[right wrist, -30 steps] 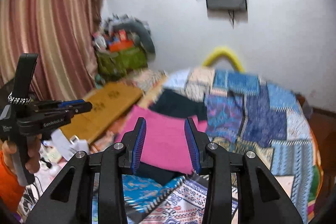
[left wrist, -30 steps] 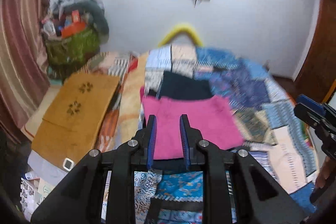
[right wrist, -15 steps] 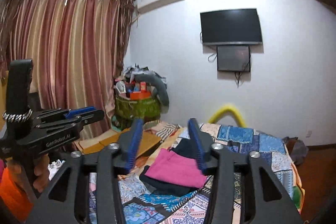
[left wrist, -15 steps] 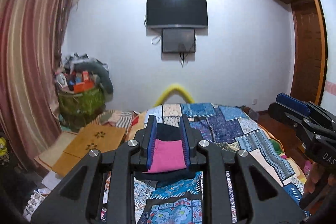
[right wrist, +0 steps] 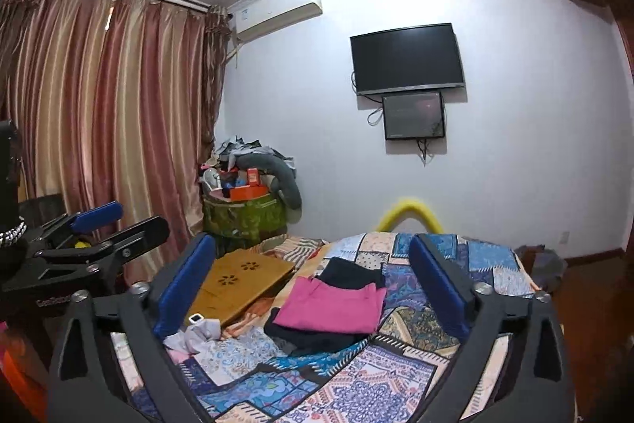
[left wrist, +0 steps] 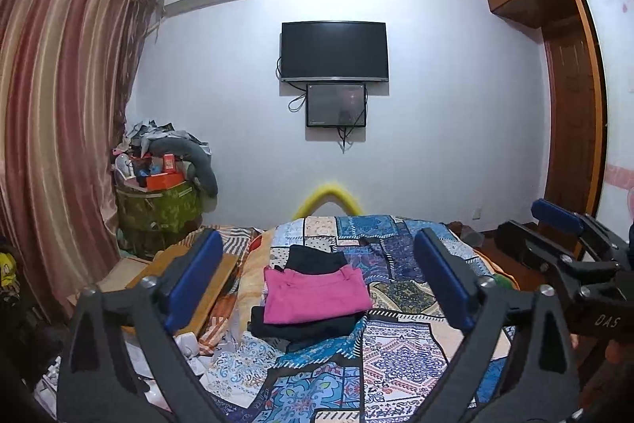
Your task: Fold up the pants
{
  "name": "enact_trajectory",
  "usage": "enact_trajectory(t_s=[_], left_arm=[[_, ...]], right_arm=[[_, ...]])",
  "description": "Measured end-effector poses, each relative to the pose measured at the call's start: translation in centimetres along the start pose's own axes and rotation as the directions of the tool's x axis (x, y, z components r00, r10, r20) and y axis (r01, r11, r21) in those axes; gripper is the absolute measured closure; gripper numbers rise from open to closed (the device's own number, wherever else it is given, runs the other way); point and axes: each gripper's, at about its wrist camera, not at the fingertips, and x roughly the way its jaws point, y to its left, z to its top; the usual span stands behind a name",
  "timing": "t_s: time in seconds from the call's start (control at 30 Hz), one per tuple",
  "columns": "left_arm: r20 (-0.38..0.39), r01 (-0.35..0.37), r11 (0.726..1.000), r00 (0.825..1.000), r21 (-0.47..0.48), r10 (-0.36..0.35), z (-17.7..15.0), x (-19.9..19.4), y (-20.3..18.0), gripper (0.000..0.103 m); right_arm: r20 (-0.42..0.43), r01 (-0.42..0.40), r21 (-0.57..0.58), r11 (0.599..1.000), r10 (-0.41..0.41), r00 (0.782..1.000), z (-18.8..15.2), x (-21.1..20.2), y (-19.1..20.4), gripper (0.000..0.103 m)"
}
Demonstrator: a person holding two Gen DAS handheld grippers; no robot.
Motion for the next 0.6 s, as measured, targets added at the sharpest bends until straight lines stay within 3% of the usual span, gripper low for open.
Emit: enact_trajectory(t_s=[0.6], left_arm=[[-0.028,0.0,1.0,1.0,-0.018,0.0,-1.0,0.1,0.4,0.0]], right_arm=[[-0.03,0.029,-0.005,1.0,-0.029,0.999,-1.3,-0.9,0.3,0.001]])
